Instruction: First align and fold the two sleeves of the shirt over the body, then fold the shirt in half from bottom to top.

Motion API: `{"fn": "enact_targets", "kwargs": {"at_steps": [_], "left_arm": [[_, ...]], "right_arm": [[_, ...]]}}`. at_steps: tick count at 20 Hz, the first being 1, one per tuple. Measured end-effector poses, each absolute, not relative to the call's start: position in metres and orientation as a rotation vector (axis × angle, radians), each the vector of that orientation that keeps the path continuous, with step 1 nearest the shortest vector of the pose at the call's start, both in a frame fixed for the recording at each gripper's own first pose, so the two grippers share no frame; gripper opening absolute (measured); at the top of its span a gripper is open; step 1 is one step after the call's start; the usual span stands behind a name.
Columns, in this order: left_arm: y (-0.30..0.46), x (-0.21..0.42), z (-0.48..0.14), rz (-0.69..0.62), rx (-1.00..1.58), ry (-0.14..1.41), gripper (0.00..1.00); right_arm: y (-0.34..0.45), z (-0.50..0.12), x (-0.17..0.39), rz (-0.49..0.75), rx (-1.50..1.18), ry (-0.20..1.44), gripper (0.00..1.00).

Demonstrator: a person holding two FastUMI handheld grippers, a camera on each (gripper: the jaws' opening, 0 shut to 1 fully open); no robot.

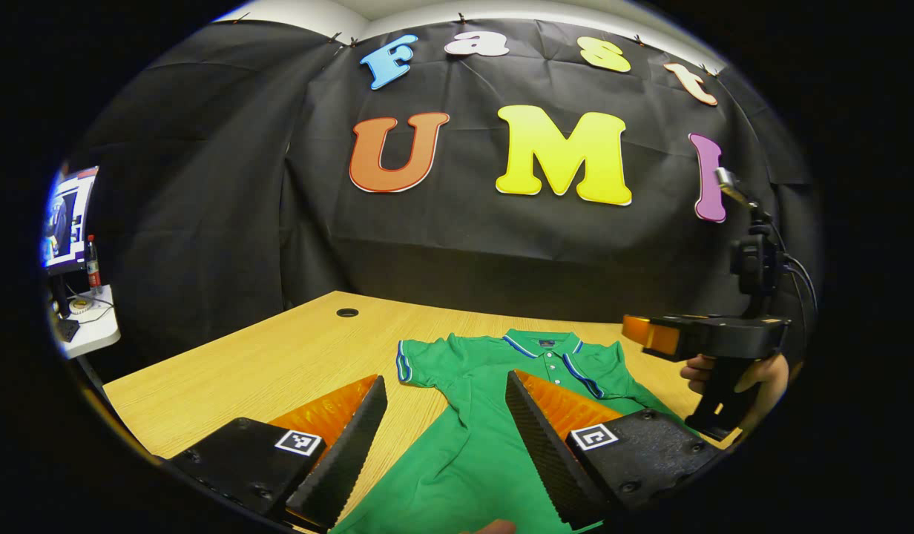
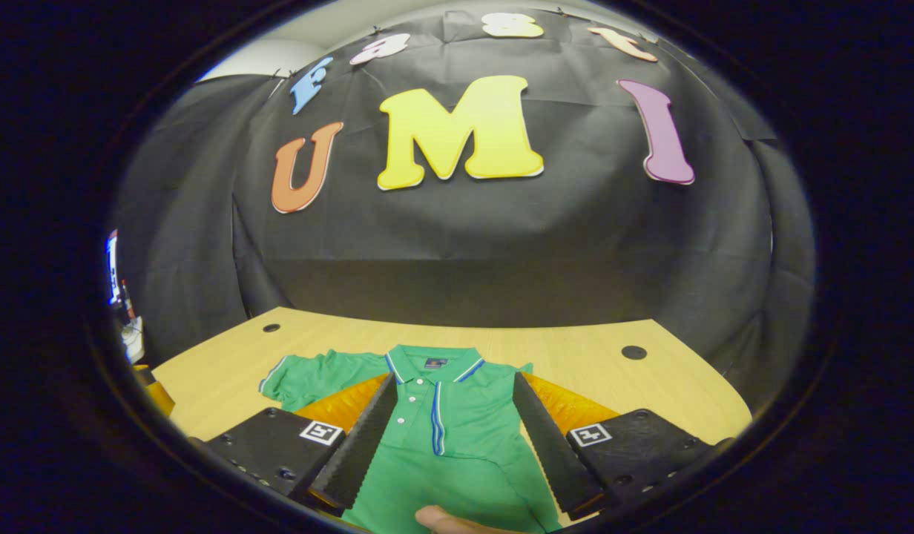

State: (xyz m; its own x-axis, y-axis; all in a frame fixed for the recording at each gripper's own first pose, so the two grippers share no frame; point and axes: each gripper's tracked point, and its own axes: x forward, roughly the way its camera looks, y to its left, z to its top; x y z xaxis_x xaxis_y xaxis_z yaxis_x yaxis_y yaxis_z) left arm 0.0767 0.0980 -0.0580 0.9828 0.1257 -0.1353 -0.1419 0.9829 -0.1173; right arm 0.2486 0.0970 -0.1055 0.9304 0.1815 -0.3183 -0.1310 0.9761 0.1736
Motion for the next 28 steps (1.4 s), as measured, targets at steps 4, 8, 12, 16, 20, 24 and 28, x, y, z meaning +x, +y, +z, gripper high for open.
{"fn": "enact_targets", "kwargs": {"at_steps": [4, 8, 12, 16, 20, 24, 28], "left_arm": [[0.118, 0.076, -0.061, 0.194, -0.096, 0.168, 1.0], [0.136, 0.093, -0.046, 0.223, -0.079, 0.178, 1.0], [0.153, 0.138, -0.037, 0.216, -0.149, 0.228, 1.0], [0.182, 0.188, -0.057, 0.251, -0.109, 0.335, 1.0], [0.185, 0.228, -0.112, 0.207, -0.152, 0.505, 1.0], [0.178, 0.26, -0.158, 0.191, -0.21, 0.58, 1.0], [0.177, 0.287, -0.172, 0.156, -0.192, 0.591, 0.94]], "right_arm": [[0.067, -0.091, 0.205, 0.106, 0.081, 0.215, 0.96], [0.035, -0.098, 0.161, 0.008, 0.031, 0.173, 0.96], [0.035, -0.1, 0.116, 0.05, 0.091, 0.178, 0.95], [0.025, -0.077, 0.097, 0.061, 0.097, 0.109, 0.95], [0.025, -0.068, 0.084, 0.083, 0.078, 0.076, 0.95], [0.027, -0.053, 0.074, 0.105, 0.052, 0.043, 0.95], [0.02, -0.055, 0.077, 0.08, 0.031, 0.023, 0.94]]}}
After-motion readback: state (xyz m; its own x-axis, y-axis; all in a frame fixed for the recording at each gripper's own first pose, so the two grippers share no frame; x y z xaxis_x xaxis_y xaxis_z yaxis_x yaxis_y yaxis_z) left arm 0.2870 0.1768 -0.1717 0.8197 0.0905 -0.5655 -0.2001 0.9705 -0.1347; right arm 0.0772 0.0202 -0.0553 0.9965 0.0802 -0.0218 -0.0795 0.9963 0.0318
